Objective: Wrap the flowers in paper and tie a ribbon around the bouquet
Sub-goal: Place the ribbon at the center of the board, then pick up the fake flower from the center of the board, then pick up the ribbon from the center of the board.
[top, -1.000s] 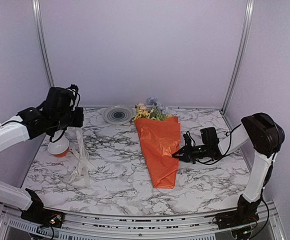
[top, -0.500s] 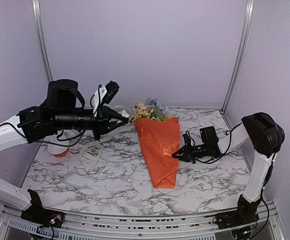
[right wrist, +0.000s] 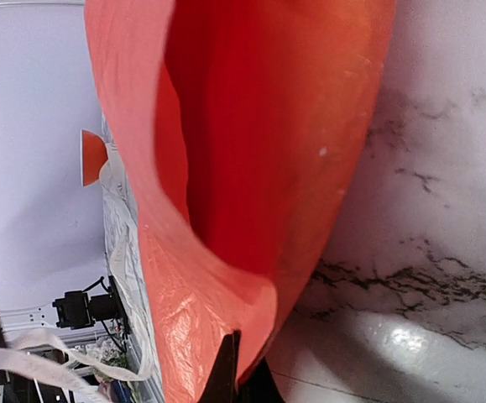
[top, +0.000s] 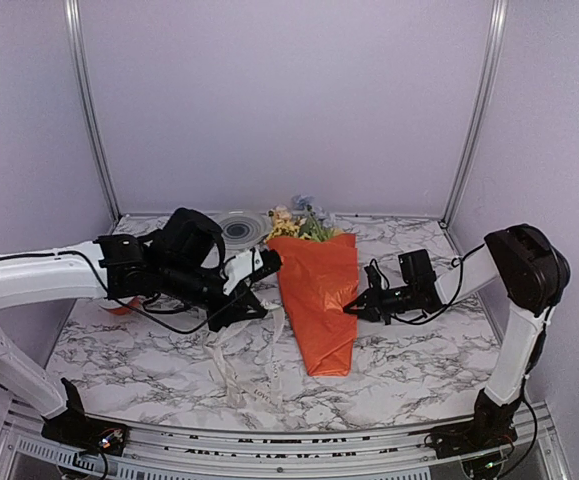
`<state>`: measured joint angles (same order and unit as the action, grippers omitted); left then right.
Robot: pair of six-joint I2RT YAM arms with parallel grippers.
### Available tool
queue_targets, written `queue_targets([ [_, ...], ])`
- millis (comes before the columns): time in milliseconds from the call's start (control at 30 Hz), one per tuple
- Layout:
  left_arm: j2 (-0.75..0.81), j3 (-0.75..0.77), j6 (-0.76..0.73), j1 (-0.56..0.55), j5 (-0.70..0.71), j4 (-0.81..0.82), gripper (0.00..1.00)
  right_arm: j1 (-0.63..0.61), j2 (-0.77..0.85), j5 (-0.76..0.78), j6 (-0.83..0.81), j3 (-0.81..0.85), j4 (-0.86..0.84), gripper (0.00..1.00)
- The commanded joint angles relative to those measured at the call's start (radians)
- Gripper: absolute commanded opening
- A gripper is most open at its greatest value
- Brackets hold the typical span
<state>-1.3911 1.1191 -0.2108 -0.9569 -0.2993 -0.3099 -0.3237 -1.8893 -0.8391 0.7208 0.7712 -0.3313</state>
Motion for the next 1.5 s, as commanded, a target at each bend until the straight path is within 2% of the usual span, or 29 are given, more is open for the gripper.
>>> queue_targets([
  [0, -0.153, -0.027, -0.024, 0.007, 0.165, -0.156, 0.0, -0.008, 0.071, 0.004, -0.014, 0.062, 0.036, 0.0],
  [167, -0.257, 0.006, -0.026, 0.042, 0.316, -0.143, 0.0, -0.019, 0.115, 0.009, -0.023, 0.097, 0.09, 0.0],
  [333, -0.354, 0.067, 0.057, 0.154, 0.686, -0.153, 0.0, -0.026, 0.134, 0.024, -0.038, 0.129, 0.136, 0.0],
  [367, -0.374, 0.08, 0.086, 0.173, 0.765, -0.163, 0.16, -0.027, 0.135, 0.026, -0.041, 0.133, 0.142, 0.0],
  [400, -0.392, 0.09, 0.115, 0.185, 0.84, -0.17, 0.42, -0.026, 0.136, 0.029, -0.043, 0.136, 0.147, 0.0],
  [467, -0.406, 0.104, 0.164, 0.19, 0.917, -0.183, 0.82, -0.031, 0.136, 0.033, -0.046, 0.137, 0.155, 0.0],
  [500, -0.396, 0.103, 0.189, 0.19, 0.92, -0.178, 0.93, -0.032, 0.137, 0.036, -0.048, 0.137, 0.158, 0.0],
  [533, -0.376, 0.095, 0.213, 0.19, 0.914, -0.159, 0.98, -0.033, 0.137, 0.038, -0.05, 0.137, 0.161, 0.0],
  [633, -0.239, 0.01, 0.228, 0.175, 0.827, -0.014, 0.99, -0.037, 0.136, 0.04, -0.052, 0.134, 0.163, 0.0],
  [733, -0.106, -0.111, 0.183, 0.138, 0.603, 0.169, 0.98, -0.038, 0.132, 0.043, -0.053, 0.132, 0.164, 0.0],
  [767, -0.089, -0.143, 0.176, 0.125, 0.502, 0.208, 0.91, -0.038, 0.128, 0.043, -0.054, 0.134, 0.163, 0.0],
  [833, -0.125, -0.11, 0.238, 0.12, 0.365, 0.148, 0.51, -0.039, 0.124, 0.043, -0.052, 0.135, 0.161, 0.0],
  [867, -0.17, -0.066, 0.287, 0.124, 0.326, 0.073, 0.38, -0.039, 0.122, 0.043, -0.052, 0.135, 0.161, 0.0],
  [900, -0.214, -0.03, 0.326, 0.127, 0.292, 0.007, 0.34, -0.04, 0.121, 0.043, -0.052, 0.137, 0.161, 0.0],
  [1000, -0.283, -0.02, 0.414, 0.126, 0.245, -0.017, 0.37, -0.042, 0.118, 0.051, -0.059, 0.137, 0.165, 0.0],
  [1133, -0.333, -0.023, 0.441, 0.127, 0.317, 0.039, 0.5, -0.043, 0.109, 0.049, -0.063, 0.137, 0.167, 0.0],
  [1267, -0.416, 0.018, 0.415, 0.127, 0.366, 0.059, 0.5, -0.044, 0.107, 0.049, -0.063, 0.129, 0.158, 0.0],
  [1467, -0.531, 0.06, 0.396, 0.129, 0.347, 0.075, 0.5, -0.046, 0.1, 0.043, -0.046, 0.114, 0.132, 0.0],
])
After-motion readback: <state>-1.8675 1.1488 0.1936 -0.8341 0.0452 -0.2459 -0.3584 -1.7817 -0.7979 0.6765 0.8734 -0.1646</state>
